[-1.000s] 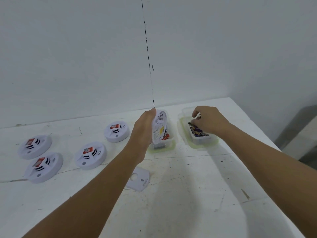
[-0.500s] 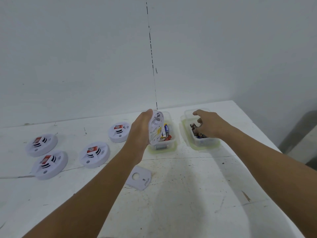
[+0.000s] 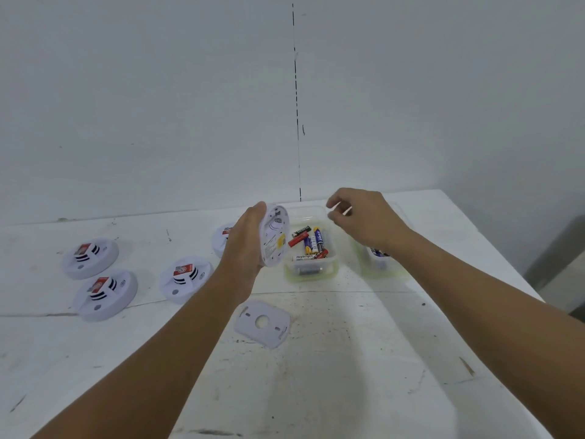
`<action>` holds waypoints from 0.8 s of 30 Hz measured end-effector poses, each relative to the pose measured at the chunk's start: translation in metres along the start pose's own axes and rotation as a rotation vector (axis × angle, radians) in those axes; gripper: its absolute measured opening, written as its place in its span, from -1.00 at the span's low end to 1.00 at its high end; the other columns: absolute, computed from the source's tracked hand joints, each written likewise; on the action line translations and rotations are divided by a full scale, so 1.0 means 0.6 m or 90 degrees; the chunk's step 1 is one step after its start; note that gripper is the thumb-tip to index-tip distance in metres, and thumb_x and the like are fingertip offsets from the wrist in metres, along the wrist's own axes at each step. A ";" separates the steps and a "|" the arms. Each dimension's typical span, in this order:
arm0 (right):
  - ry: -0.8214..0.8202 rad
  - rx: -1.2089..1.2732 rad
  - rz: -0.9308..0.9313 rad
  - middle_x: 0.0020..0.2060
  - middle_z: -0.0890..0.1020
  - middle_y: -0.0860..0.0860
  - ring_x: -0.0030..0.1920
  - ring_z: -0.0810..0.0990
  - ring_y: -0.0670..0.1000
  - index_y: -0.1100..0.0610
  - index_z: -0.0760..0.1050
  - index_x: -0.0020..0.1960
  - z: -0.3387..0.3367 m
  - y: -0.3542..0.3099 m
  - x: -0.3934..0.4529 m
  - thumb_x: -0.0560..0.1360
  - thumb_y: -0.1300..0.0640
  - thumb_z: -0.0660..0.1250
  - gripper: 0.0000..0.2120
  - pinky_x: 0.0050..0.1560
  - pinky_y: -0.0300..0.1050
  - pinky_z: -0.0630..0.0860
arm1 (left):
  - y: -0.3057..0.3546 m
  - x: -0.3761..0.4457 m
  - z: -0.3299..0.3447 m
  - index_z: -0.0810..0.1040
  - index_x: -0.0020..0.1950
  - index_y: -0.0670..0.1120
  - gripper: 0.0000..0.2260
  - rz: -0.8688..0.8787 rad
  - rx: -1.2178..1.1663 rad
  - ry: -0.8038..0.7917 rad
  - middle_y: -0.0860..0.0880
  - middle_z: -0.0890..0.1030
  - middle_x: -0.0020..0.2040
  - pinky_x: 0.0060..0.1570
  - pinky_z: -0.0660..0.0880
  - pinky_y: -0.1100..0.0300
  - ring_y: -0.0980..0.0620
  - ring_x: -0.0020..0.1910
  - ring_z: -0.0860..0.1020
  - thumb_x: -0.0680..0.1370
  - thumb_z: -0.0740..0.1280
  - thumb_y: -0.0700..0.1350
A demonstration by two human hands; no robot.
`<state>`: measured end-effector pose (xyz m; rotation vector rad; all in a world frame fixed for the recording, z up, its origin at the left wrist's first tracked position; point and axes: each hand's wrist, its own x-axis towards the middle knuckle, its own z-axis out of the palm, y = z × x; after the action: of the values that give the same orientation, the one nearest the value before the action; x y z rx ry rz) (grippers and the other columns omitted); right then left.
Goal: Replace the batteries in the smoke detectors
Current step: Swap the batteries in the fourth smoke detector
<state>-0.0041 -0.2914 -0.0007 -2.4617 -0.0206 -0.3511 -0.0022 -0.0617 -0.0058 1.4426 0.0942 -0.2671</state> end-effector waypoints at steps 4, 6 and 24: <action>-0.185 -0.038 -0.022 -0.08 0.67 -0.12 -0.11 0.61 -0.14 -0.01 0.66 0.09 0.027 -0.037 0.015 0.54 0.08 0.49 -0.86 -0.13 -0.24 0.49 | -0.004 0.008 -0.019 0.64 0.28 0.08 -0.62 -0.006 0.004 0.013 -0.07 0.70 0.17 0.08 0.61 0.00 -0.09 0.15 0.66 0.65 0.21 0.24; -0.275 -0.107 -0.028 -0.05 0.66 -0.12 -0.07 0.63 -0.08 -0.03 0.67 0.10 0.039 -0.044 0.025 0.49 0.08 0.54 -0.80 -0.10 -0.21 0.54 | -0.005 0.013 -0.027 0.64 0.28 0.08 -0.62 -0.011 0.000 0.010 -0.06 0.71 0.18 0.13 0.61 -0.02 -0.09 0.18 0.66 0.64 0.22 0.25; -0.260 -0.345 -0.090 -0.20 0.52 -0.24 -0.05 0.51 -0.09 -0.12 0.60 0.13 0.093 -0.010 0.083 0.56 -0.01 0.41 -0.86 0.14 -0.03 0.15 | -0.010 0.064 -0.044 0.62 0.34 0.06 -0.60 -0.019 -0.015 -0.046 -0.03 0.70 0.22 0.32 0.56 -0.11 -0.07 0.23 0.65 0.65 0.23 0.24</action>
<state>0.0569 -0.2565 -0.0267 -3.0379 -0.3095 0.1134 0.0358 -0.0412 -0.0236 1.4076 0.0589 -0.3412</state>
